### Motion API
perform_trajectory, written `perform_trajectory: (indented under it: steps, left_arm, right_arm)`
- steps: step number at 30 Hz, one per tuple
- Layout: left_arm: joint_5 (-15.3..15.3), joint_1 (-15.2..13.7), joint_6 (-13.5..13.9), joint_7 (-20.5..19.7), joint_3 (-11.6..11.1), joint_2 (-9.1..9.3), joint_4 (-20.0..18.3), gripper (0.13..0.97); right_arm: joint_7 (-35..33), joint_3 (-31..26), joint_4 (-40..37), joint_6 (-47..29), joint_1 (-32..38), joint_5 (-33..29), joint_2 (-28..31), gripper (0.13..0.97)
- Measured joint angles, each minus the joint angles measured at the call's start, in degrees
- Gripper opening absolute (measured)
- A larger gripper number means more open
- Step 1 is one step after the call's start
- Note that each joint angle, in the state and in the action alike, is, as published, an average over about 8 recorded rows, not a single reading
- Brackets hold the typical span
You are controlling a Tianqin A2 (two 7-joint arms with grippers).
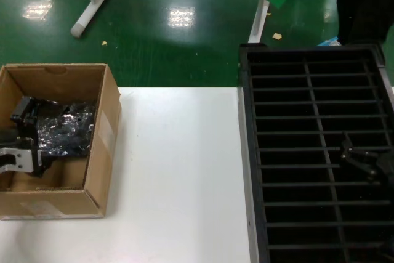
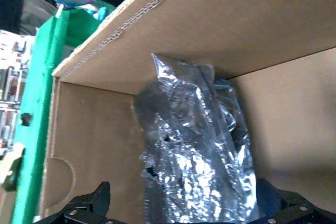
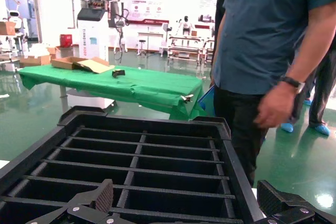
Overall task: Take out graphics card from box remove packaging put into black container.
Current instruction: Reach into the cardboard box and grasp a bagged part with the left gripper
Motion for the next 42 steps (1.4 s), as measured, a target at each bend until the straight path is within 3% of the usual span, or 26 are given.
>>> perform_trajectory:
  steps: [14, 19, 32, 42]
  left_arm:
    - [-6.2, -2.7, 0.9, 17.8, -7.0, 2.29, 8.8, 0.966]
    - [-7.9, -3.6, 1.2, 22.4, -8.9, 2.62, 11.3, 0.966]
    - [-9.8, -3.5, 1.7, 27.3, -11.2, 2.74, 13.5, 0.935]
    - [-10.1, -2.7, 1.9, 27.7, -11.5, 2.67, 13.5, 0.809]
  right_arm:
    - [0.0, 0.0, 0.0, 0.0, 0.0, 0.0, 0.0, 0.966]
    - [0.0, 0.0, 0.0, 0.0, 0.0, 0.0, 0.0, 0.966]
    - [0.0, 0.0, 0.0, 0.0, 0.0, 0.0, 0.0, 0.966]
    - [0.0, 0.0, 0.0, 0.0, 0.0, 0.0, 0.0, 0.966]
